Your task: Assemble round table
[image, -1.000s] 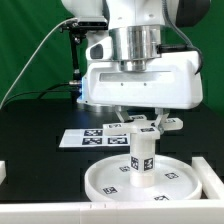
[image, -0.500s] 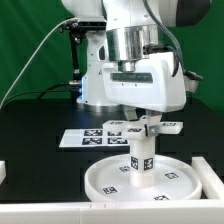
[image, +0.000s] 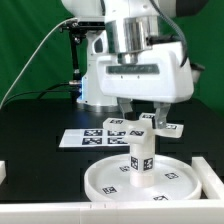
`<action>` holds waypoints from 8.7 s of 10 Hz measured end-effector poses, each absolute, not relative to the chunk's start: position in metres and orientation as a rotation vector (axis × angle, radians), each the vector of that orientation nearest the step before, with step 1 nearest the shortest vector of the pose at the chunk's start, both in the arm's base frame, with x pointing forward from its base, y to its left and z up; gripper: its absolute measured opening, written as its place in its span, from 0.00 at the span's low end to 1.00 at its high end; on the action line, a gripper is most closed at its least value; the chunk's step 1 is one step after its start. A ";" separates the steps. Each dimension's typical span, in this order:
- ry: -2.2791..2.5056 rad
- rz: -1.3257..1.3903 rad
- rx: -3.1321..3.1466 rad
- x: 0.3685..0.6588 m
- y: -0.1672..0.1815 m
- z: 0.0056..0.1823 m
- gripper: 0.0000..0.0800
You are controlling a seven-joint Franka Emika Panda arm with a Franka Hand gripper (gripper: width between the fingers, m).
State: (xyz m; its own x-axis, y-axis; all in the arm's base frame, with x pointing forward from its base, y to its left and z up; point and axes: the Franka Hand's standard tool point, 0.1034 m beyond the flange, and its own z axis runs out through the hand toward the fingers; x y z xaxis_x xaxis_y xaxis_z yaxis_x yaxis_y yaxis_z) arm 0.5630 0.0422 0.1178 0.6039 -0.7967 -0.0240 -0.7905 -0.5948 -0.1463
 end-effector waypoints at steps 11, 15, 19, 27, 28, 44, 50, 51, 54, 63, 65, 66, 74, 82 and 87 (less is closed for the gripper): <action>-0.443 -0.145 -3.080 0.561 0.043 0.117 0.81; -0.818 -0.139 -3.044 0.564 0.042 0.116 0.81; -0.765 -0.123 -3.058 0.563 0.040 0.111 0.81; -0.619 -0.147 -3.094 0.564 0.039 0.101 0.55; -0.540 -0.148 -3.106 0.564 0.039 0.101 0.55; 0.837 -0.057 -2.979 0.563 0.046 0.117 0.81; -0.030 -0.034 -3.103 0.569 0.045 0.127 0.81; -0.368 -0.036 -3.093 0.569 0.044 0.124 0.81; -0.872 -0.051 -2.999 0.570 0.047 0.123 0.81; -1.017 -0.048 -2.995 0.564 0.044 0.103 0.81; -0.952 -0.041 -3.015 0.562 0.044 0.100 0.81; -0.914 -0.033 -3.026 0.561 0.045 0.098 0.81; -0.228 -0.084 -3.152 0.563 0.041 0.097 0.55; 1.260 -0.089 -2.803 0.561 0.039 0.097 0.55; 1.601 -0.072 -2.612 0.561 0.039 0.098 0.55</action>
Offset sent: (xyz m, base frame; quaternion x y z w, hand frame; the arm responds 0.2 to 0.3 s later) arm 0.0033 0.0062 -0.0038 0.0335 -0.0622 -0.3091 0.9484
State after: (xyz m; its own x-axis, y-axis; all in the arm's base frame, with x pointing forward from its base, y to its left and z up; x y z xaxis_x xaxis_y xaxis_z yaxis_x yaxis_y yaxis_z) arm 0.5609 0.0391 0.0975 0.4538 -0.8911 -0.0005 -0.8875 -0.4519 -0.0904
